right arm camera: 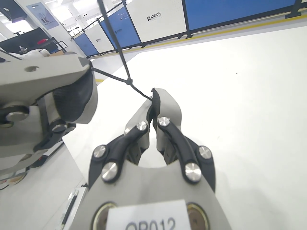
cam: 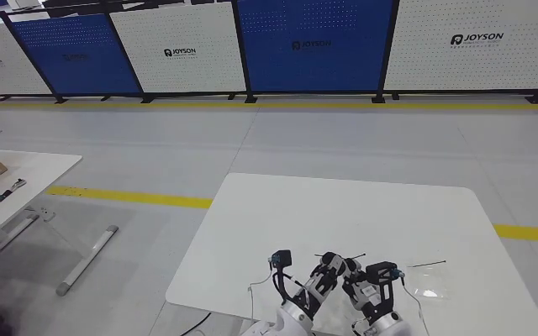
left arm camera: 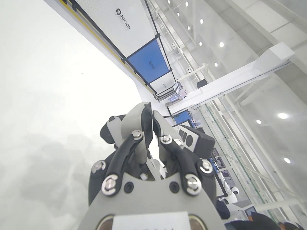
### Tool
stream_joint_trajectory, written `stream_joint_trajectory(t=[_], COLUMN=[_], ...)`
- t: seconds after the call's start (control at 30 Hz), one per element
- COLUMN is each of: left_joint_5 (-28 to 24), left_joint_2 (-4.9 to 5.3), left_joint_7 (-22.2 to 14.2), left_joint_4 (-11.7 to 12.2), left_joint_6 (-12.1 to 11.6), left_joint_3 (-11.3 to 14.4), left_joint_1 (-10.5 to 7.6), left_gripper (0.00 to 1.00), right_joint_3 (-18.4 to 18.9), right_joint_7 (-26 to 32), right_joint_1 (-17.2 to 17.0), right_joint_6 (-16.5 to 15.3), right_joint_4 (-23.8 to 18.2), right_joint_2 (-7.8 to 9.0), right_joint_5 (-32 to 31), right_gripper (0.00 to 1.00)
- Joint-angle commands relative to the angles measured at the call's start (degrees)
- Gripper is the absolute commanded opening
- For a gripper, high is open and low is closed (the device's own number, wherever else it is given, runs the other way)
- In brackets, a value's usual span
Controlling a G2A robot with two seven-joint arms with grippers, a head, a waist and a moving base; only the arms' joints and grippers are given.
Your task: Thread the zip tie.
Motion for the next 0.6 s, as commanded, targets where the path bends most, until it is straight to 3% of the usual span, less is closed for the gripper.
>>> stream_joint_trajectory(t=[0.0,0.57], left_joint_5=[-0.05,0.22], left_joint_2=[0.02,0.29], left_joint_7=[0.15,0.69], left_joint_4=[-0.29,-2.5], left_joint_6=[-0.45,-2.38], left_joint_3=[-0.09,-0.92], left_joint_1=[0.17,1.68], left_gripper=[0.0,0.0], right_joint_3=[-0.02,-0.2], right_joint_7=[0.18,0.11], right_joint_1=[0.1,0.31], right_joint_6=[0.12,0.06], right_joint_4=[0.16,0.52], right_joint_2=[0.01,0.11], right_joint_5=[-0.07,-0.23], right_gripper=[0.0,0.0])
